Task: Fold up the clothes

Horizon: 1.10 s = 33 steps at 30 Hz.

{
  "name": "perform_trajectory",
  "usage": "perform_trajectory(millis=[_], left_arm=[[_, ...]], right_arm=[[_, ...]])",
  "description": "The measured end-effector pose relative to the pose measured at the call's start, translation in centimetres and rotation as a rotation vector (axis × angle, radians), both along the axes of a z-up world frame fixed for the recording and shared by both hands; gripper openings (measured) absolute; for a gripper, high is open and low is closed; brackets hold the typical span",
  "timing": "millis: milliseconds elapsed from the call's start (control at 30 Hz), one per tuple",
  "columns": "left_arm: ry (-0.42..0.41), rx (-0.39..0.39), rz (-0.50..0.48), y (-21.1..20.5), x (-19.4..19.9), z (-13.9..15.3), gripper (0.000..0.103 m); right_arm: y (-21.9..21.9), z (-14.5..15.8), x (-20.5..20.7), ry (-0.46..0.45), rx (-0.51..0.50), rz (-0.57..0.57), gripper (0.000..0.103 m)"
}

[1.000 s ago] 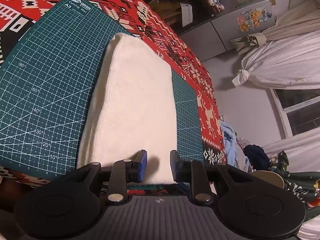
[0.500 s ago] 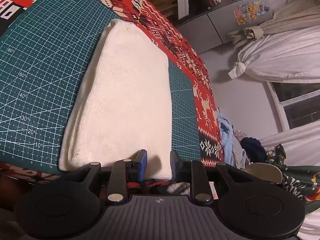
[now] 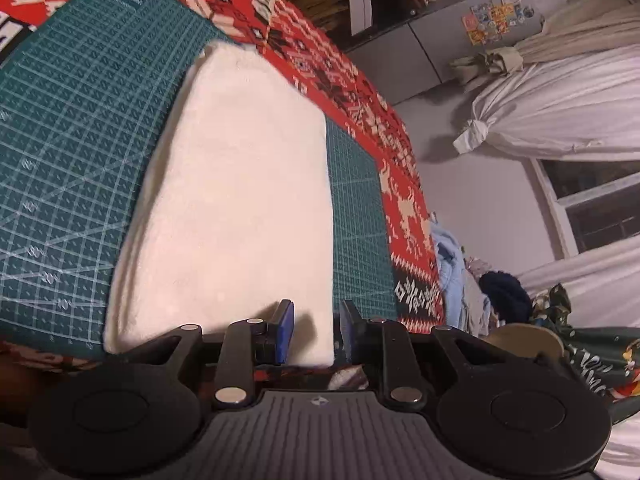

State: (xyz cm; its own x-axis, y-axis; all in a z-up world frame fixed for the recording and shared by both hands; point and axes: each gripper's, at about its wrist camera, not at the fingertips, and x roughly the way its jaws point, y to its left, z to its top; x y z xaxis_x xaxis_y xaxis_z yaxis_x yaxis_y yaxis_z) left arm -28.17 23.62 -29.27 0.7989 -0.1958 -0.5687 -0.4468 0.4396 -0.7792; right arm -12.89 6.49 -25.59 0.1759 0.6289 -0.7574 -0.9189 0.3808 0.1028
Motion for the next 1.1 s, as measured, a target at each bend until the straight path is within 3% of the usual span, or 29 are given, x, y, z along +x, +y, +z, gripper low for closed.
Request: perform_trajectory(millis=[233,533,767,867,967,1067,1100], left_arm=[[0.013,0.009,-0.021,-0.4,-0.2,-0.1,0.023],[0.018,0.012,-0.034,-0.7,0.0,0.0,0.023],[0.026,0.016,-0.037,-0.8,-0.3,0.3,0.023],[0.026,0.025,-0.041,-0.8,-0.4,0.8,0.023],[0.022,0.052,-0.042,-0.8,-0.4,1.7,0.023],[0.039,0.108,-0.037,-0.5,-0.3,2.8,0.027],[0.049,0.132,-0.034,-0.3,-0.3,3.2,0.033]], right_arm=[[-0.8,0.1,-2.4,-0.033,-0.03,0.124,0.003],[-0.8,0.6,-0.8,0.021,-0.021,0.058,0.006],[-2.0,0.6,-2.6,0.054,-0.058,0.162,0.007],[-2.7,1.3,-1.8,0.018,-0.046,0.114,0.008],[-2.7,1.9,-0.1,0.046,-0.034,0.052,0.015],[-1.9,2.3,2.1,0.076,-0.038,-0.022,0.04],[-1.5,2.4,3.0,0.087,-0.047,-0.046,0.045]])
